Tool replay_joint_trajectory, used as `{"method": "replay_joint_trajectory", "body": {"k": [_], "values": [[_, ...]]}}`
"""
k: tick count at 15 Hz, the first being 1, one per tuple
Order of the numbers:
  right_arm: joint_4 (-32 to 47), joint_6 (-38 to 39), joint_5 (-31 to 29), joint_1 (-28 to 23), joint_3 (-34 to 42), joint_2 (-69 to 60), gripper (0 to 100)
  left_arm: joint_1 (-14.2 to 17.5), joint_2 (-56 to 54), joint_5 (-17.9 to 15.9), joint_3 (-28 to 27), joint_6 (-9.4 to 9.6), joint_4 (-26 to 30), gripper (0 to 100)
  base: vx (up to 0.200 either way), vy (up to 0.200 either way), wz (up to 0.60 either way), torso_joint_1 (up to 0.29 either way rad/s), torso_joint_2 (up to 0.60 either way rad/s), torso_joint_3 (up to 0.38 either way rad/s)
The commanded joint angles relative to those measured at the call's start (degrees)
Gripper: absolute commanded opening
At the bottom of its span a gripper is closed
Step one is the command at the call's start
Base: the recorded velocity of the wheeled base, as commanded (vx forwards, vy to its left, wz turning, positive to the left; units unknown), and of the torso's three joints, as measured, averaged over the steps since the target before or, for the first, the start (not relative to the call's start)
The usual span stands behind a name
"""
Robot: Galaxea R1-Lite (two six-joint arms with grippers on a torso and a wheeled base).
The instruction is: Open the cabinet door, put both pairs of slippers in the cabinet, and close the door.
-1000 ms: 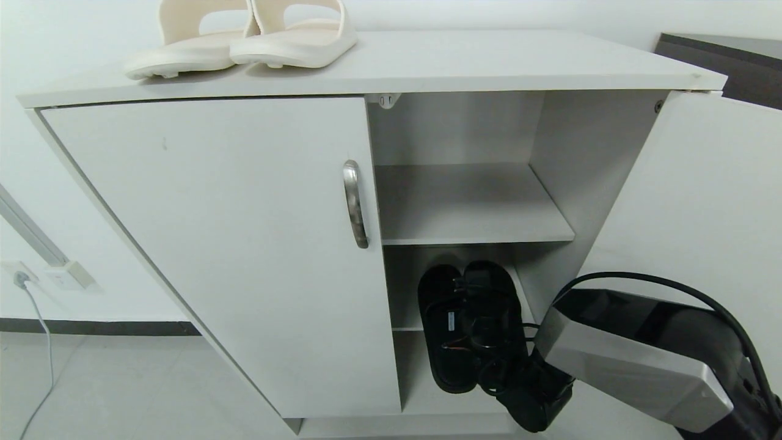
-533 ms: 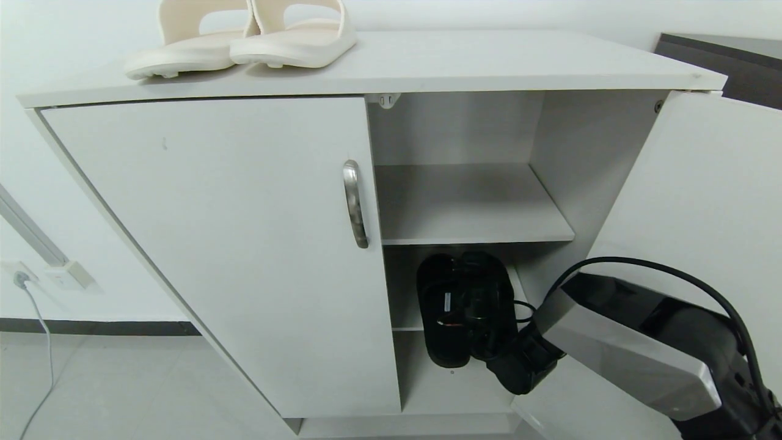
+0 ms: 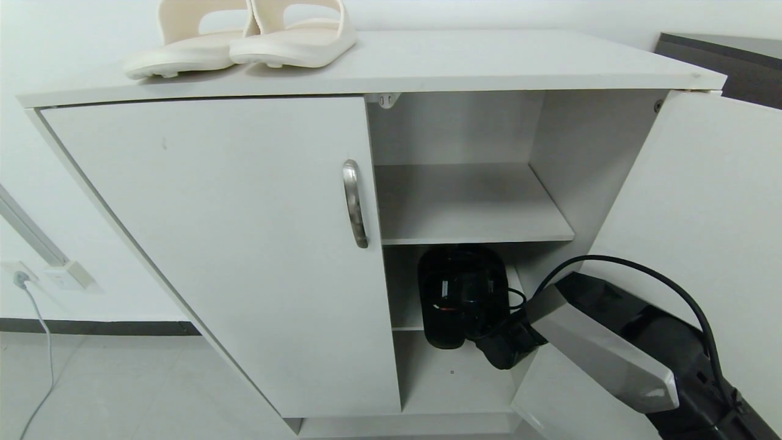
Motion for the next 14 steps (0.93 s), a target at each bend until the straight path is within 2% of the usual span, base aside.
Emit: {"method": "replay_joint_trajectory", "body": {"k": [1,11,12,14], "values": [[0.7,-0.6,0.0,-0.5,-3.1,1.5,0,0.0,0.1,0.1,0.0,-0.02,0.0,0,0.000,0.000,0.00,0.000,0.00,0.000],[0.7,-2.3,0.1,-1.1,-4.5,2.6,0,0.0,0.1,0.2,0.0,-0.02,0.0,0,0.000,0.000,0.00,0.000,0.00,0.000],[0.7,-2.3,0.0,-1.1,-4.5,2.6,100,0.0,0.0,0.3,0.1,-0.02,0.0,0,0.000,0.000,0.00,0.000,0.00,0.000],[0.7,-2.3,0.0,-1.1,-4.4,2.7,100,0.0,0.0,0.3,0.1,-0.02,0.0,0,0.000,0.000,0.00,0.000,0.00,0.000]]}}
